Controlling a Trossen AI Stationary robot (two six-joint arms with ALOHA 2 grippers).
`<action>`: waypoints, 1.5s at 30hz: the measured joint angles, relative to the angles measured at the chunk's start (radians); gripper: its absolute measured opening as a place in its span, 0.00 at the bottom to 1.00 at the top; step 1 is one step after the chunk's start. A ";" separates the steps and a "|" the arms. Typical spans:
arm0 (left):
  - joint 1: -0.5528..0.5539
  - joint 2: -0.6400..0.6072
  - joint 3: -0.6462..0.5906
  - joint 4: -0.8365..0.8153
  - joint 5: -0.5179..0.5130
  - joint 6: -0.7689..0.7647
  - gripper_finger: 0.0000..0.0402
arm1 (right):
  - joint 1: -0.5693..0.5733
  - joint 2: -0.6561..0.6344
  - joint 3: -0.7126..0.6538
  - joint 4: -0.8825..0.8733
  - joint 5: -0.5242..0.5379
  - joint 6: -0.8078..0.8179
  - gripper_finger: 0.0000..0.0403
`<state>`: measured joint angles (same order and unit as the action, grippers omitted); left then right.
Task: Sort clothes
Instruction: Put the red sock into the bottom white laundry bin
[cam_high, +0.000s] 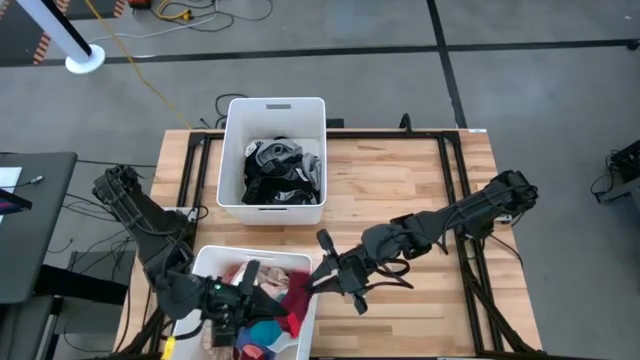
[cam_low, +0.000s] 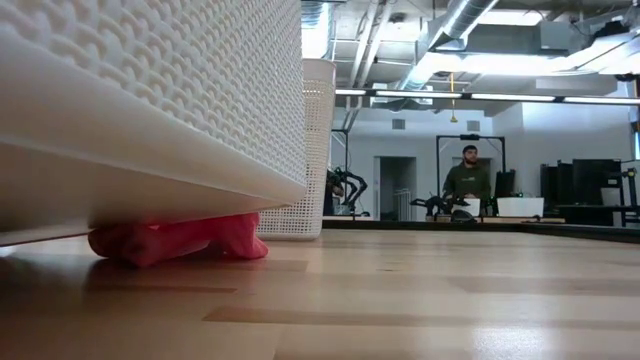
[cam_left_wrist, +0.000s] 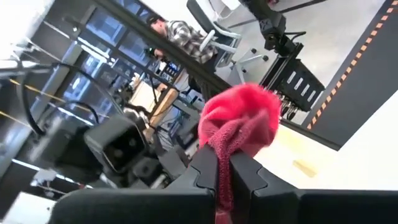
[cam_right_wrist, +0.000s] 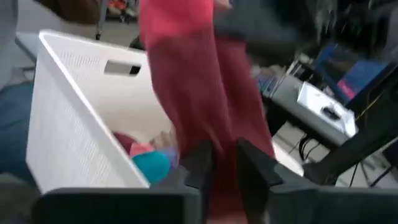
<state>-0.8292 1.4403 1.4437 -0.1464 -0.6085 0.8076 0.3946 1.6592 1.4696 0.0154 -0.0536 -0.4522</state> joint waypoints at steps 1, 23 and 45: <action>-0.010 -0.001 0.000 0.001 -0.017 0.009 0.01 | 0.000 0.000 0.000 -0.021 0.001 0.000 0.26; -0.338 -0.036 0.000 -0.164 -0.536 -0.208 0.01 | 0.004 -0.003 0.000 -0.186 0.064 0.089 0.53; -0.302 -0.103 -0.031 -0.670 0.065 -1.102 0.01 | 0.005 -0.003 0.000 -0.284 0.063 0.201 0.53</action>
<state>-1.1308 1.3373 1.4129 -0.8160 -0.5432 -0.2940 0.3992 1.6562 1.4696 -0.2684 0.0097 -0.2510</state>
